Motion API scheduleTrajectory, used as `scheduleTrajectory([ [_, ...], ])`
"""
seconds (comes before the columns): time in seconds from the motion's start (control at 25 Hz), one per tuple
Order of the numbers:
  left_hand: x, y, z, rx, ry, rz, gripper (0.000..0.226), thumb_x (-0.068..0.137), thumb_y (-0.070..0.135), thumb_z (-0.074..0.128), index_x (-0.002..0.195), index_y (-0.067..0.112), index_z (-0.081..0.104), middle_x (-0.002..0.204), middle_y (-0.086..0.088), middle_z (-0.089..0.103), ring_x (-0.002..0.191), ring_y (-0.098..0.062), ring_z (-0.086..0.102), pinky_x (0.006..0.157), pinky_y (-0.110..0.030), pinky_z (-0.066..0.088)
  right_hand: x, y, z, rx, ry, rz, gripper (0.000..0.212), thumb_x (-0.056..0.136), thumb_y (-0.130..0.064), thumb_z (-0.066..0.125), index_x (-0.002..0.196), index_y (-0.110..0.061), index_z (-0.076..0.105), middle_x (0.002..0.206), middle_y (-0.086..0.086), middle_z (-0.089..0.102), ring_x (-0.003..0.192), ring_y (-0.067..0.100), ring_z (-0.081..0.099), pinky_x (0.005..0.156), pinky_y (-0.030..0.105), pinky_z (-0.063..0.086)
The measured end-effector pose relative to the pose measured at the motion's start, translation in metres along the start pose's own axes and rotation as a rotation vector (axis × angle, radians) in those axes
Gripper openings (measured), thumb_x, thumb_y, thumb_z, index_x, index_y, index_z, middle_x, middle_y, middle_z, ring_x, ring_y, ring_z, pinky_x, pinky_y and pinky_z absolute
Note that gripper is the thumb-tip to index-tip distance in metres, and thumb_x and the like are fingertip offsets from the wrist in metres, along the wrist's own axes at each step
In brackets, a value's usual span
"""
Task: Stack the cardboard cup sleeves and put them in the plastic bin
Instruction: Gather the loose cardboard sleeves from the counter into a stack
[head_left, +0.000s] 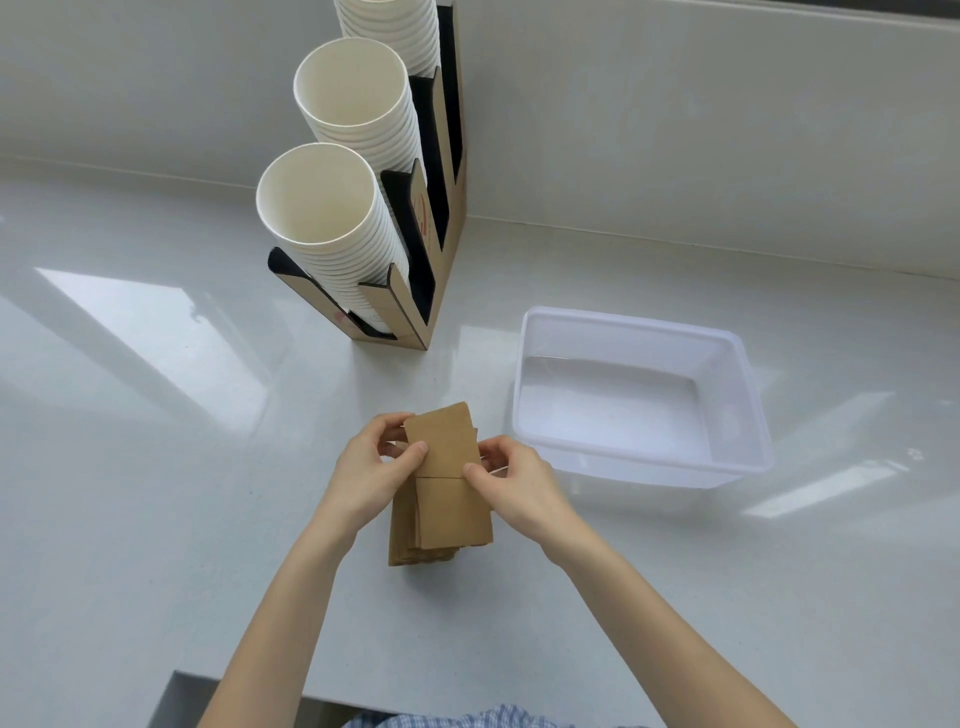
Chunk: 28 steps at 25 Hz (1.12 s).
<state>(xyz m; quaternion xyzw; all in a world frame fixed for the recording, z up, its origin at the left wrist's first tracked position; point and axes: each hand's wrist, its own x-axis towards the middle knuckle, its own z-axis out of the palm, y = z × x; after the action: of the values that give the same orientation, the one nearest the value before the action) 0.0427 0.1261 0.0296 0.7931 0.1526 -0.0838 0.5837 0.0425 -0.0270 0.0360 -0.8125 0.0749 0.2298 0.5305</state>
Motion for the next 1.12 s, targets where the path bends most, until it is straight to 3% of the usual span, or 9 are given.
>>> scheduleTrajectory([
  [0.12,0.002,-0.006,0.003,0.113,0.048,-0.005,0.034,0.084,0.017,0.056,0.119,0.017,0.053,0.11,0.0,0.053,0.091,-0.014,0.049,0.073,-0.02,0.04,0.002,0.006,0.009,-0.062,0.015,-0.012,0.032,0.087,-0.022,0.051,0.116,-0.009,0.054,0.091,0.001,0.052,0.085,0.016,0.051,0.062,0.019,0.041],
  [0.28,0.007,-0.013,0.003,0.232,0.075,-0.061,0.036,0.084,0.022,0.056,0.12,0.022,0.053,0.133,-0.006,0.038,0.126,-0.024,0.032,0.101,-0.037,0.033,0.007,0.01,0.015,-0.065,0.035,-0.015,0.033,0.086,-0.021,0.051,0.117,-0.007,0.053,0.096,0.006,0.052,0.086,0.016,0.05,0.061,0.013,0.037],
  [0.44,0.009,-0.02,0.002,0.18,0.055,-0.112,0.035,0.084,0.025,0.057,0.119,0.027,0.052,0.14,-0.007,0.034,0.131,-0.025,0.029,0.105,-0.04,0.032,0.008,0.014,0.019,-0.005,0.041,0.009,0.037,0.086,-0.02,0.053,0.12,-0.008,0.046,0.088,0.003,0.051,0.082,0.015,0.05,0.06,0.015,0.039],
  [0.56,0.008,-0.024,0.003,0.059,0.01,-0.166,0.044,0.085,0.027,0.056,0.127,0.027,0.044,0.143,-0.007,0.033,0.131,-0.024,0.033,0.098,-0.035,0.035,0.009,0.016,0.02,0.052,0.011,0.078,0.042,0.086,-0.024,0.054,0.123,-0.01,0.042,0.084,-0.002,0.051,0.087,0.015,0.052,0.07,0.021,0.043],
  [0.72,0.006,-0.029,0.0,-0.058,-0.015,-0.296,0.063,0.084,0.032,0.057,0.138,0.017,0.028,0.14,-0.009,0.038,0.119,-0.024,0.045,0.099,-0.039,0.042,0.013,0.021,0.02,0.159,-0.086,0.213,0.052,0.086,-0.034,0.054,0.13,-0.01,0.041,0.119,0.006,0.056,0.11,0.021,0.057,0.098,0.034,0.047],
  [0.92,0.004,-0.025,-0.001,-0.155,-0.105,-0.365,0.045,0.087,0.033,0.052,0.123,0.008,0.048,0.108,-0.001,0.059,0.089,-0.011,0.056,0.074,-0.03,0.047,0.012,0.023,0.019,0.28,-0.129,0.236,0.051,0.088,-0.031,0.053,0.131,-0.006,0.043,0.118,0.005,0.054,0.104,0.019,0.058,0.093,0.029,0.05],
  [1.0,0.004,-0.025,-0.003,-0.168,-0.135,-0.373,0.039,0.087,0.033,0.052,0.117,0.009,0.054,0.103,-0.001,0.062,0.091,-0.012,0.057,0.074,-0.03,0.047,0.012,0.025,0.019,0.288,-0.133,0.231,0.048,0.088,-0.03,0.053,0.129,-0.006,0.046,0.116,0.005,0.056,0.109,0.021,0.058,0.096,0.031,0.049],
  [1.12,0.002,-0.028,-0.007,-0.193,-0.193,-0.403,0.037,0.085,0.033,0.055,0.114,0.01,0.057,0.108,-0.004,0.063,0.098,-0.016,0.056,0.088,-0.036,0.046,0.009,0.029,0.018,0.257,-0.14,0.199,0.041,0.089,-0.029,0.052,0.123,-0.008,0.054,0.12,0.006,0.06,0.113,0.02,0.057,0.097,0.032,0.048],
])
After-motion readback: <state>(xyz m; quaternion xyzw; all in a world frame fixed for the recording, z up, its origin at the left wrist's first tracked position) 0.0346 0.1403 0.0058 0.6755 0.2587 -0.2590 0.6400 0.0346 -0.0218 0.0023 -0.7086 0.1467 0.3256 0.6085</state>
